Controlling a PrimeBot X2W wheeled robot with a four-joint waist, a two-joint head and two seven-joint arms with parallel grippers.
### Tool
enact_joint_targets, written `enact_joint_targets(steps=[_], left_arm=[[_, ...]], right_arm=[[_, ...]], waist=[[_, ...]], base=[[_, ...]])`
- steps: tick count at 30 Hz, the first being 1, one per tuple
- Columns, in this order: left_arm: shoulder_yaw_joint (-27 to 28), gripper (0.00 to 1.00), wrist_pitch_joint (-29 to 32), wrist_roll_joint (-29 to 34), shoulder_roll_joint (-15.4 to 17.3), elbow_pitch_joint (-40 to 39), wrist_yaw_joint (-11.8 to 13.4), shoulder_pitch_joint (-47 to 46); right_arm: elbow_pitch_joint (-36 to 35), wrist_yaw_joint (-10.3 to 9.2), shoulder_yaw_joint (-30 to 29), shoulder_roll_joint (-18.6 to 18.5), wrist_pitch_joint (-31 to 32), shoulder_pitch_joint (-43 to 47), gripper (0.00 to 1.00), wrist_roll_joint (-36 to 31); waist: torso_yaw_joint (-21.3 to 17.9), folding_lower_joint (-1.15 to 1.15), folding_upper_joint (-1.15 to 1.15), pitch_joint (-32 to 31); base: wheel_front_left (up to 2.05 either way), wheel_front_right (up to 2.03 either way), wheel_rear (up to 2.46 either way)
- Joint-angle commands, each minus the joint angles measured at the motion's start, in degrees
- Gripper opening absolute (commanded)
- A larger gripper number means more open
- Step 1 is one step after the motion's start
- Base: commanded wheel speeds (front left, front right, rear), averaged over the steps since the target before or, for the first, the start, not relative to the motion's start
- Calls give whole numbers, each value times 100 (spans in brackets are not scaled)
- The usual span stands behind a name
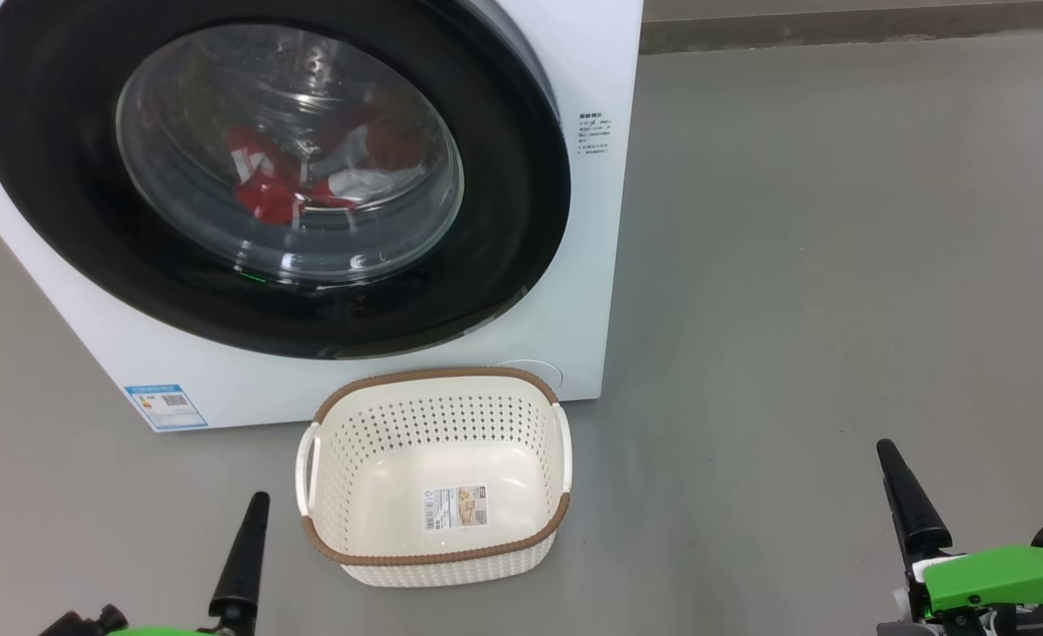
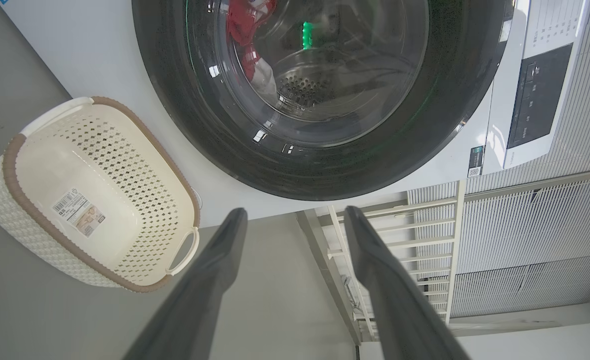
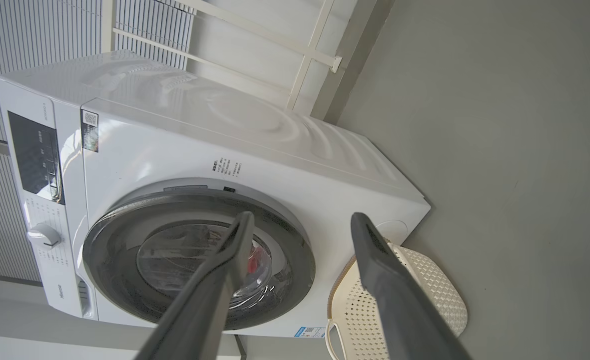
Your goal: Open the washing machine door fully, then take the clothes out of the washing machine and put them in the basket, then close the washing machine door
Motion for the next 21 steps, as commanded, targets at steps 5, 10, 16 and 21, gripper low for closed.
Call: enact_joint_targets(steps=[5,10,16,21], left_arm=[[42,100,-129,643,77,-268,-15,-285],[-32,100,-214,1245,90,-318,-17,-294],[-100,100,-298,1825,108,-335,-16,-295],[-181,100,-382,2371,133,-352,-3,-302]], right_arm=[[-211,1,23,-126,-139,-292,100,-612],[-249,1,98,-171,-224,-294,100,-1189],[-259,1,181,-218,-308,-292,100,-1735],[-258,1,269,-266,-392,-289,100,-2274]], waist=[[10,-1,0,-11],[24,-1,0,-25],[33,-1,0,-38],[38,-1,0,-55]], base=[[0,0,0],[0,0,0],[0,0,0],[0,0,0]])
